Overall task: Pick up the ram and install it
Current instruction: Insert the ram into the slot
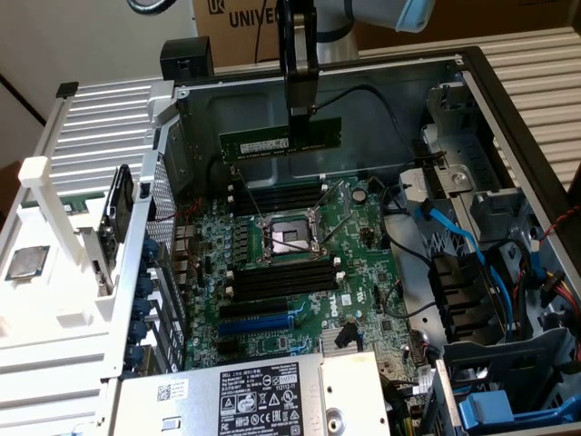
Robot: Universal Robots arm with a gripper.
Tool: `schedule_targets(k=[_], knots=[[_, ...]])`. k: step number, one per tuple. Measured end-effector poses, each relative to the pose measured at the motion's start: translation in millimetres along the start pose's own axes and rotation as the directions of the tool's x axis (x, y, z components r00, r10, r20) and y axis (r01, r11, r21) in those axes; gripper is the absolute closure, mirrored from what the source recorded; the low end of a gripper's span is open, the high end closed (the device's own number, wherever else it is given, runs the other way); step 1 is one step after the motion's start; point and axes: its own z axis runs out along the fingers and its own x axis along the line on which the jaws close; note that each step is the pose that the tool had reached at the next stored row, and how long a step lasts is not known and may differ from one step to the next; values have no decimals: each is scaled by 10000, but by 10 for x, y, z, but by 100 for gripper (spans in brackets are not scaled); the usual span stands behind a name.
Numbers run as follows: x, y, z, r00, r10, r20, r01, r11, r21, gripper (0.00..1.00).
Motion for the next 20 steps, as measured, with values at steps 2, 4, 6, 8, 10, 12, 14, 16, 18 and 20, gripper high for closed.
schedule_targets(k=[2, 4, 6, 8, 10, 12, 14, 16, 18, 20], knots=[[0, 9, 8, 10000, 0, -46, 0, 10000, 1, 88], [1, 14, 16, 9997, -18, -233, 18, 10000, -3, 88], [-10, 14, 26, 9992, -46, -392, 45, 10000, -23, 88], [-28, 14, 57, 9992, -62, -404, 61, 10000, -24, 88], [-44, 13, 86, 9992, -64, -405, 62, 10000, -44, 88], [-59, 14, 116, 9992, -65, -405, 62, 10000, -73, 88], [-76, 14, 151, 9992, -66, -405, 62, 9999, -88, 88], [-95, 14, 188, 9992, -66, -404, 62, 9999, -97, 88], [-97, 13, 209, 9992, -68, -406, 64, 9999, -98, 88], [-98, 13, 209, 9992, -66, -405, 62, 9999, -98, 88]])
